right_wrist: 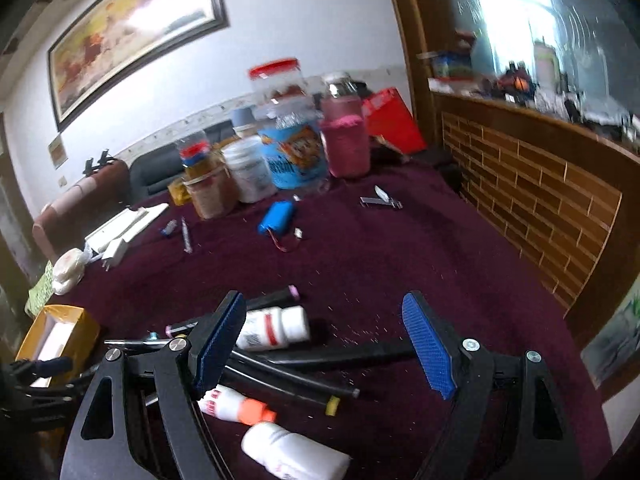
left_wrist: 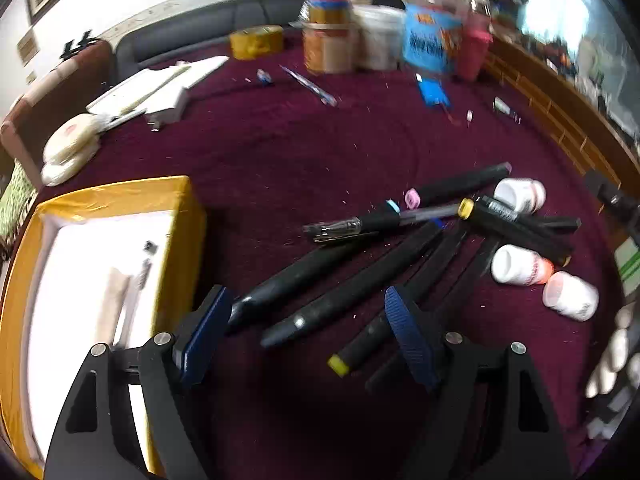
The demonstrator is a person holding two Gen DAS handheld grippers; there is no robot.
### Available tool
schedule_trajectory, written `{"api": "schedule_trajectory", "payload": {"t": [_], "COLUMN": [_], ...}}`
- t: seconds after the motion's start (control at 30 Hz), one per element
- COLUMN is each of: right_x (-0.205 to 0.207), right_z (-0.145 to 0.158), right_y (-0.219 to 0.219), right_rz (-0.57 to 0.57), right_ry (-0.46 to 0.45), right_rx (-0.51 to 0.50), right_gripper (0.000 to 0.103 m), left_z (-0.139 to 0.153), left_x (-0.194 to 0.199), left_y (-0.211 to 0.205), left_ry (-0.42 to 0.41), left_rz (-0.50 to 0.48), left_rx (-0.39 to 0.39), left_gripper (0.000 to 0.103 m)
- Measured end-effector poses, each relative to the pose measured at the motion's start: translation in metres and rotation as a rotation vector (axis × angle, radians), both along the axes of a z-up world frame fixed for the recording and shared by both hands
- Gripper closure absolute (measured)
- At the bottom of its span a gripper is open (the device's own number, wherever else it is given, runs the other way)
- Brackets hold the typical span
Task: Organize rigid objects
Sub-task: 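Move the left gripper back over the pile of markers, then grasp a black marker with blue cap using the left gripper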
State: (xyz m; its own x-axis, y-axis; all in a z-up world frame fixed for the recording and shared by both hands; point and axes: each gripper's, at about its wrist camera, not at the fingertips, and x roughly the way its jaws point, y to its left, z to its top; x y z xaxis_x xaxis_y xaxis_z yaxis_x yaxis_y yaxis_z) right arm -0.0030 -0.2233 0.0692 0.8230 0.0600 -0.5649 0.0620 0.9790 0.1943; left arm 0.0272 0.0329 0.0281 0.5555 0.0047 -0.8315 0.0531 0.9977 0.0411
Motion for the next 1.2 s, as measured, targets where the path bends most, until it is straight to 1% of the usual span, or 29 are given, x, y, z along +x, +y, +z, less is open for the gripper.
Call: {"api": "schedule_trajectory", "payload": {"t": [0.1, 0.13, 0.17, 0.2, 0.23, 0.27, 0.3, 0.33, 0.37, 0.43, 0.47, 0.5, 0.57, 0.7, 0.8, 0.83, 0.87, 0.93, 0.97, 1.0, 1.13, 1.2], "right_x": [0.003, 0.003, 0.002, 0.001, 0.001, 0.002, 0.003, 0.003, 0.004, 0.003, 0.003, 0.003, 0.003, 0.004, 0.005, 0.005, 0.006, 0.007, 0.008, 0.008, 0.010, 0.010], "right_z": [-0.004, -0.004, -0.003, -0.003, -0.004, -0.004, -0.005, -0.006, -0.007, -0.008, -0.008, -0.008, -0.008, -0.010, -0.011, -0.012, -0.013, -0.015, -0.016, -0.017, -0.020, -0.021], "right_y": [-0.007, -0.006, -0.005, -0.004, -0.003, -0.001, 0.000, 0.001, 0.002, 0.004, 0.005, 0.005, 0.005, 0.006, 0.007, 0.007, 0.007, 0.007, 0.007, 0.007, 0.006, 0.005], "right_rz": [-0.006, -0.006, -0.004, -0.001, 0.002, 0.008, 0.012, 0.017, 0.019, 0.022, 0.021, 0.020, 0.020, 0.021, 0.019, 0.020, 0.021, 0.022, 0.025, 0.029, 0.034, 0.033], "right_ry": [0.024, 0.023, 0.020, 0.019, 0.021, 0.025, 0.031, 0.037, 0.040, 0.042, 0.041, 0.041, 0.042, 0.052, 0.057, 0.060, 0.064, 0.073, 0.079, 0.086, 0.103, 0.106], "right_rx": [0.018, 0.014, 0.006, -0.001, -0.005, -0.009, -0.011, -0.015, -0.016, -0.023, -0.026, -0.028, -0.027, -0.025, -0.030, -0.032, -0.033, -0.035, -0.034, -0.030, -0.016, -0.017], "right_gripper": [0.027, 0.027, 0.027, 0.027, 0.027, 0.027, 0.027, 0.027, 0.027, 0.027, 0.027, 0.027, 0.027, 0.027, 0.027, 0.027, 0.027, 0.027, 0.027, 0.027, 0.027, 0.027], "left_z": [-0.004, -0.004, -0.004, -0.005, -0.005, -0.004, -0.007, -0.008, -0.008, -0.007, -0.007, -0.005, -0.004, -0.006, -0.008, -0.008, -0.008, -0.006, -0.003, -0.001, 0.019, 0.027], "left_x": [0.007, 0.008, 0.007, 0.006, 0.005, 0.002, -0.001, -0.003, -0.010, -0.020, -0.023, -0.027, -0.028, -0.024, -0.023, -0.024, -0.024, -0.023, -0.029, -0.028, -0.049, -0.058], "left_y": [-0.012, -0.018, -0.021, -0.025, -0.026, -0.028, -0.030, -0.030, -0.032, -0.035, -0.035, -0.034, -0.031, -0.034, -0.043, -0.044, -0.043, -0.037, -0.033, -0.031, -0.009, 0.000], "left_ry": [-0.024, -0.037, -0.040, -0.038, -0.029, -0.032, 0.015, 0.055, 0.056, 0.058, 0.066, 0.079, 0.086, 0.069, 0.021, 0.014, 0.012, 0.015, 0.001, -0.008, -0.058, -0.081], "left_rz": [-0.038, -0.068, -0.093, -0.128, -0.144, -0.164, -0.204, -0.223, -0.236, -0.258, -0.259, -0.257, -0.252, -0.225, -0.243, -0.249, -0.252, -0.254, -0.253, -0.254, -0.251, -0.246], "left_rx": [0.016, 0.021, 0.024, 0.017, 0.017, 0.025, -0.020, -0.059, -0.068, -0.056, -0.068, -0.098, -0.122, -0.080, -0.026, -0.028, -0.046, -0.090, -0.108, -0.117, -0.234, -0.276], "left_gripper": [0.024, 0.024, 0.029, 0.040, 0.053, 0.074, 0.078, 0.081, 0.081, 0.081, 0.081, 0.081, 0.081, 0.081, 0.080, 0.082, 0.087, 0.090, 0.091, 0.092, 0.091, 0.091]}}
